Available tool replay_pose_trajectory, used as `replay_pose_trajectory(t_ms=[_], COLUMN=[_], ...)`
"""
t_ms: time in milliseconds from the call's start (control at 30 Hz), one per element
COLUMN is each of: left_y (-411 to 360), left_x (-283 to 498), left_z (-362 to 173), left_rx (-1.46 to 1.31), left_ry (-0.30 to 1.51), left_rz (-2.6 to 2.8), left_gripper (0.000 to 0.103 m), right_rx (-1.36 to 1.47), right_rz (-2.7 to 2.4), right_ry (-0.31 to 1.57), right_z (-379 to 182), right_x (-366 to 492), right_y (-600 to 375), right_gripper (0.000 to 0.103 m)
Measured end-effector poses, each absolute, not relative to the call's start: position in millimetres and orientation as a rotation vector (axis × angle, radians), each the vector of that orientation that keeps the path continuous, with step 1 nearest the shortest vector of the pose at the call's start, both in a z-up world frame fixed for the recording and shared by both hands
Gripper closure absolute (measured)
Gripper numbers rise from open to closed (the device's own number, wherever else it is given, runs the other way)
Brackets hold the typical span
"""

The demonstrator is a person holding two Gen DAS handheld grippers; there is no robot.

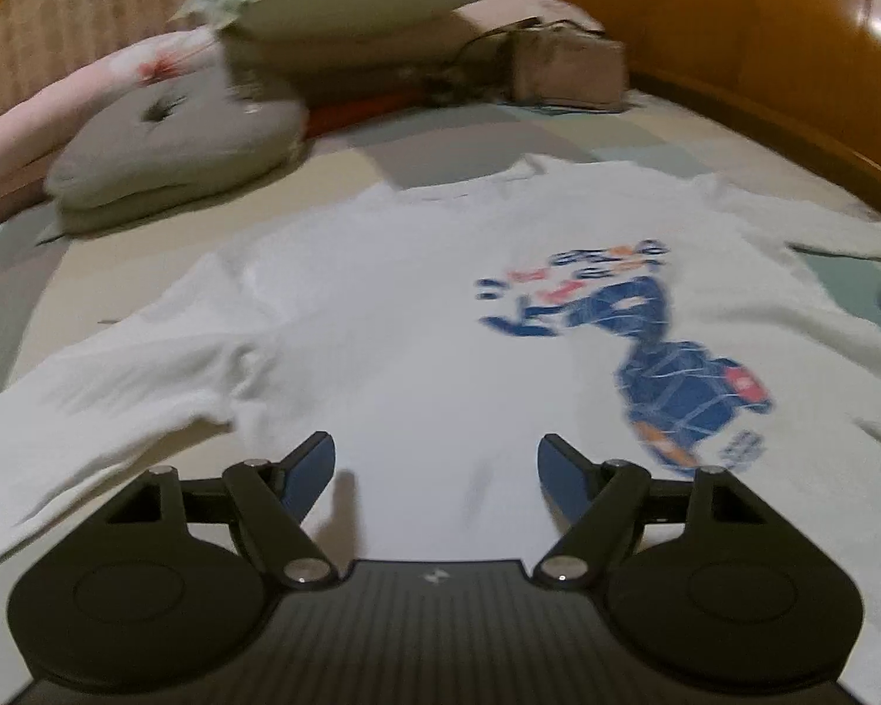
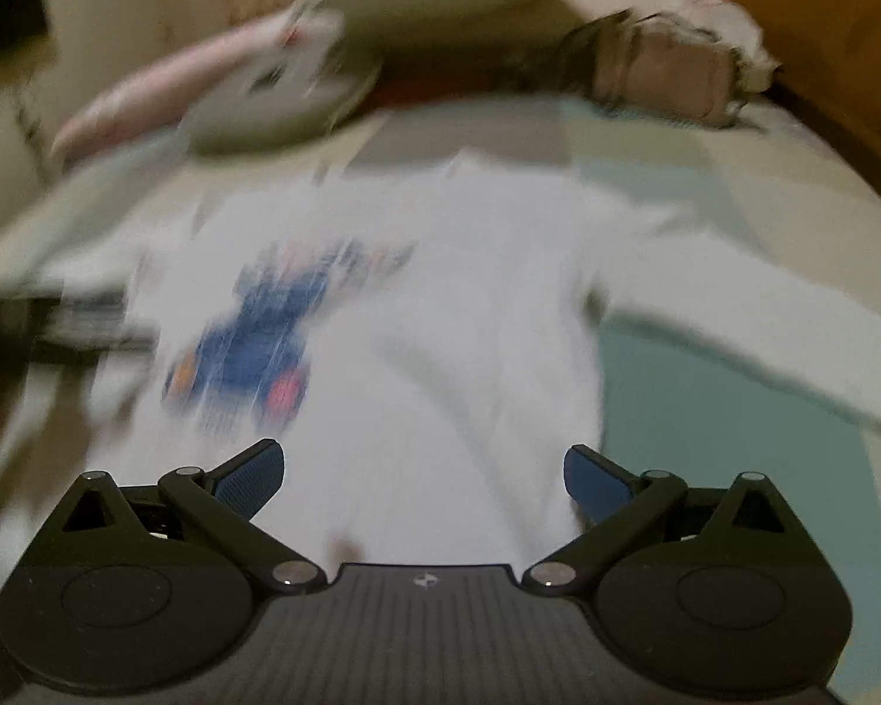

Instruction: Fold clothes

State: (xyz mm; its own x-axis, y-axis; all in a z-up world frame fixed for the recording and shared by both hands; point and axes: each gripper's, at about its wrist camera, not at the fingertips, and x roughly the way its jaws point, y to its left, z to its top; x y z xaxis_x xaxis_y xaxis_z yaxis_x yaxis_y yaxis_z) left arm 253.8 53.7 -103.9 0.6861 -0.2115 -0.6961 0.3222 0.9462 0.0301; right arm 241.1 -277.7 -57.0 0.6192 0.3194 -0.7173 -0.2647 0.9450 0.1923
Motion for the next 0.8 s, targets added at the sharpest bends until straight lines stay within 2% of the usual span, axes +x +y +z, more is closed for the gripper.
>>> replay_pose_trajectory(t_ms=[200, 433, 467, 567, 600, 633, 667, 800], left_y=[51, 57, 57, 58, 57, 57, 57, 57], left_x=[260, 266, 266, 267, 268, 268, 268, 269], left_z=[-111, -114, -115, -116, -116, -116, -116, -116], left_rx=[0.153, 0.122, 0.12, 0.118, 0.118, 0.119, 0.12, 0.124], left_ry=[0.783, 0.792, 0.792, 0.791, 0.791, 0.79, 0.788, 0.781], left_rz=[-0.31, -0.318, -0.318, -0.315, -0.315, -0.314, -0.313, -0.311], left_gripper=[0.026, 0.023, 0.023, 0.022, 0.022, 0.022, 0.022, 0.022], right_rx=[0.374, 0.476, 0.484, 0.505, 0.491, 0.454, 0.417, 0.361], right_rz=[0.292, 0.225, 0.207, 0.153, 0.131, 0.107, 0.088, 0.057], right_ry=[0.895, 0.867, 0.858, 0.833, 0.834, 0.831, 0.826, 0.788], right_z=[-70, -90, -91, -94, -95, -95, -95, -96], right_x=[313, 359, 364, 376, 379, 381, 383, 392], right_y=[-310, -327, -330, -341, -343, -344, -345, -350], right_gripper=[0.004, 0.007, 0.013, 0.041, 0.058, 0.082, 0.089, 0.092])
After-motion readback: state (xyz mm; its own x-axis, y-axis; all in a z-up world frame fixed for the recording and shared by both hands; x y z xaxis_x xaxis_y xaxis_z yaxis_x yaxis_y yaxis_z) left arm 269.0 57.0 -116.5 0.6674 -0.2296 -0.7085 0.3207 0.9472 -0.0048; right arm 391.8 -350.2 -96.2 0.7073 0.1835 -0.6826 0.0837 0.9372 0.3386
